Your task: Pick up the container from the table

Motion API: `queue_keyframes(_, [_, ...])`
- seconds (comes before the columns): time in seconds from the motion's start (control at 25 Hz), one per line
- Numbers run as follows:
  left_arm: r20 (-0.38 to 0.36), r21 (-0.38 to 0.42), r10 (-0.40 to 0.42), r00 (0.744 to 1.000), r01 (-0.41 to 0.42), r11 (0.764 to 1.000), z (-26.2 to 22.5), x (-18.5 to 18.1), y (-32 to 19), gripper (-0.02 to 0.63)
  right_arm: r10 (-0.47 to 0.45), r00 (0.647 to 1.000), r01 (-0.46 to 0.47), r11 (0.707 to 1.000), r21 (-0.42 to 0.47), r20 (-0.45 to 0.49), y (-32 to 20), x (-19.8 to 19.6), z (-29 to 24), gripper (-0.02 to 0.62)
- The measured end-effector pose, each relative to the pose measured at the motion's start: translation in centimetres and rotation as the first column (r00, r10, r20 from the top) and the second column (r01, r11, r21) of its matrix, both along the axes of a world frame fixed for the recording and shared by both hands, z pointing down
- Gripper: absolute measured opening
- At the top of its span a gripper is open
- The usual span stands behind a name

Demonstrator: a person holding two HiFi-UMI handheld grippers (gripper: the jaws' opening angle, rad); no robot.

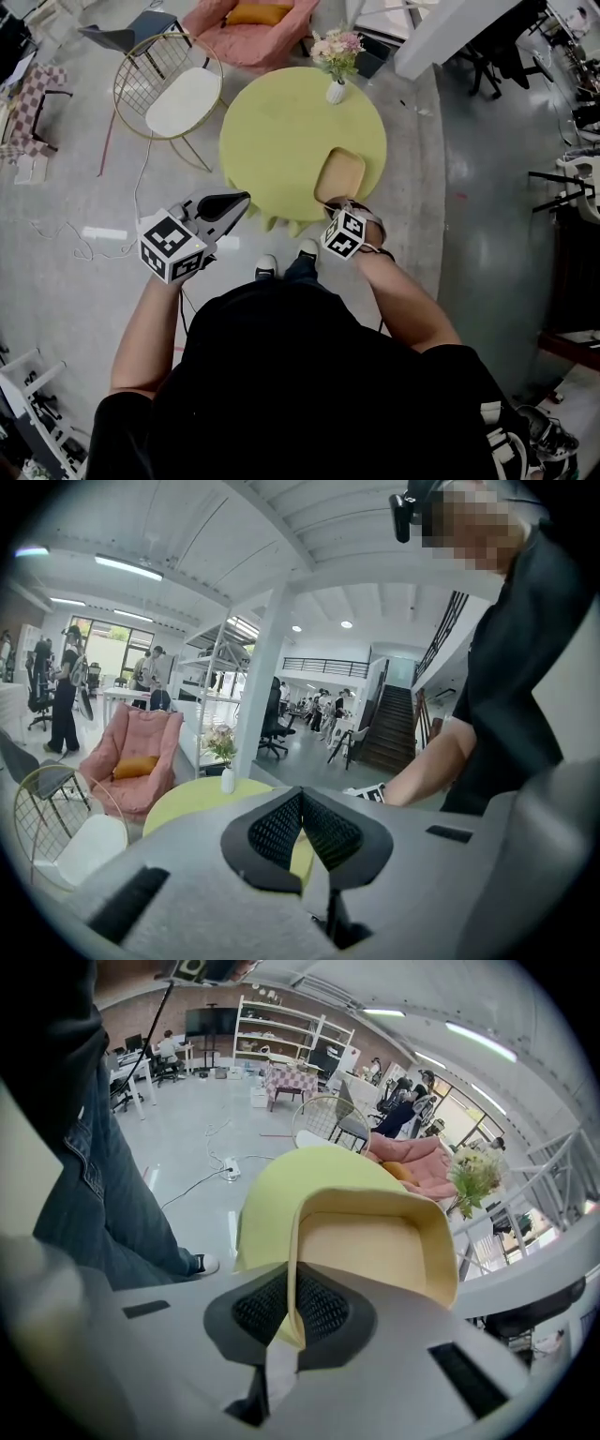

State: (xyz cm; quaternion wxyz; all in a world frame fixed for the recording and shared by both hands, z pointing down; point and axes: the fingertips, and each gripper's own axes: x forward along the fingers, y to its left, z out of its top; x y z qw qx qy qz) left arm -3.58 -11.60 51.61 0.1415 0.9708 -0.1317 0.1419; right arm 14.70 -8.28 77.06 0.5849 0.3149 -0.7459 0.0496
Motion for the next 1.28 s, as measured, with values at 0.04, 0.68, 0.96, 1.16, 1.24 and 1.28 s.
queue_keyframes(0.04, [0.001,0.006,0.004,1.000,-0.004,1.000,0.0,0.0,0.1,0.017,0.004,1.000,-0.004,1.000,0.005,-0.002,0.1,0.0,-0.3,0.011])
queue_keyframes(0.68, [-0.005,0.035,0.045,0.999,-0.045,0.998,-0.4,-0.6,0.8,0.017,0.107,0.994,-0.107,0.994,0.023,-0.013,1.9,2.4,-5.2,0.011])
queue_keyframes(0.96, [-0.023,0.036,0.058,0.998,-0.057,0.998,-0.6,-0.6,1.1,0.017,0.126,0.992,-0.125,0.992,0.009,-0.018,3.1,2.7,-8.0,0.011])
queue_keyframes(1.16, [-0.026,0.033,0.068,0.997,-0.067,0.997,-0.5,-0.7,1.1,0.017,0.132,0.991,-0.132,0.991,0.013,0.004,2.9,1.3,-10.9,0.012])
queue_keyframes(1.24, [-0.035,0.029,0.069,0.997,-0.068,0.997,-0.5,-0.6,0.9,0.017,0.125,0.992,-0.125,0.992,0.019,0.006,2.8,0.9,-11.8,0.012])
queue_keyframes(1.28, [-0.040,0.027,0.069,0.997,-0.068,0.997,-0.6,-0.4,0.9,0.017,0.122,0.993,-0.122,0.992,0.023,0.007,2.7,0.7,-12.3,0.012])
